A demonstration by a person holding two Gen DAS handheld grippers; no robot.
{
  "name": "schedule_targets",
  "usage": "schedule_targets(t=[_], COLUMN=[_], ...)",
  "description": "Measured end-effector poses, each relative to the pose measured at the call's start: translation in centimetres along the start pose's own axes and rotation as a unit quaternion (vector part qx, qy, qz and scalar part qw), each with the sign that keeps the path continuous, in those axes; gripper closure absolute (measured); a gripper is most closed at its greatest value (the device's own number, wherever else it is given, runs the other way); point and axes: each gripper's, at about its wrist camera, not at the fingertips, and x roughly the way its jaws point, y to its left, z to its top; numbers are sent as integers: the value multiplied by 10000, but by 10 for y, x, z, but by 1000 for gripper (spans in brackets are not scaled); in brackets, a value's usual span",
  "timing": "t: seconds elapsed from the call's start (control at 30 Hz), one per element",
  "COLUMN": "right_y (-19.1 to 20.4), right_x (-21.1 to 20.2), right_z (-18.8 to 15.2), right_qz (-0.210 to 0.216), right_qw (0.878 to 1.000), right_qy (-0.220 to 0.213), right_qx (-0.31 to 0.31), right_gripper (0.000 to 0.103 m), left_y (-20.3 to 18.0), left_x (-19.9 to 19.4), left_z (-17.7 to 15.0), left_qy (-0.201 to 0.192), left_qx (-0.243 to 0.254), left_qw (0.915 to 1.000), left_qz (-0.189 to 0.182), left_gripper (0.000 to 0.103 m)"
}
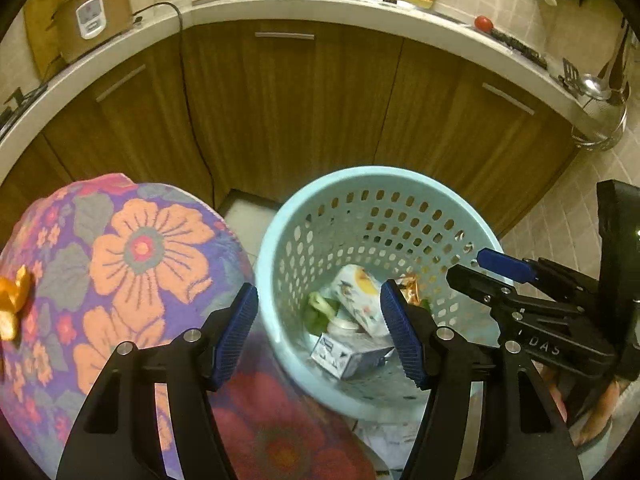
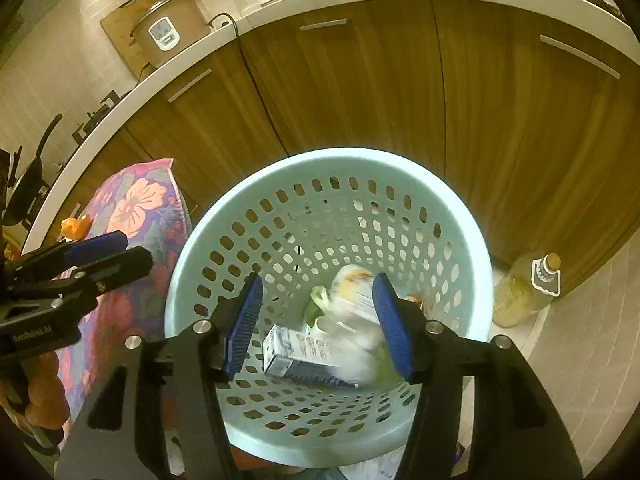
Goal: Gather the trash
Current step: 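Move both open tools back toward the orange peels on the table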
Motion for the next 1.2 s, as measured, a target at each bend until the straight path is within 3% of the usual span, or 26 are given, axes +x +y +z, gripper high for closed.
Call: schedule_targets(t=[0.37, 0.53, 0.83, 1.03, 1.2], right_y=[56, 106, 216, 298, 352], right_x=[-37, -49, -42, -19, 20], right_z=[13, 22, 28, 21, 21], right_qz=[457, 725, 1030, 1156, 1336], right_qw=[9960, 9897, 9725, 9547, 9431], right_qy=[-544, -802, -810, -713, -440], right_qx=[-542, -936, -1928, -2646, -3012], right_gripper=[49, 49, 49, 50, 50], left_y=[39, 68, 148, 217, 294], left_x=[-68, -112, -177, -203, -209], left_z=[-14, -22, -54, -88, -121], left_qy=[-795, -1247, -1801, -1875, -1751], left_qx=[-177, -395, -849, -1371, -2206], left_qw=[9967, 9913, 9778, 9652, 9443], left_qz=[56, 164, 655, 1199, 1703], left_gripper=[41, 40, 39, 39, 39])
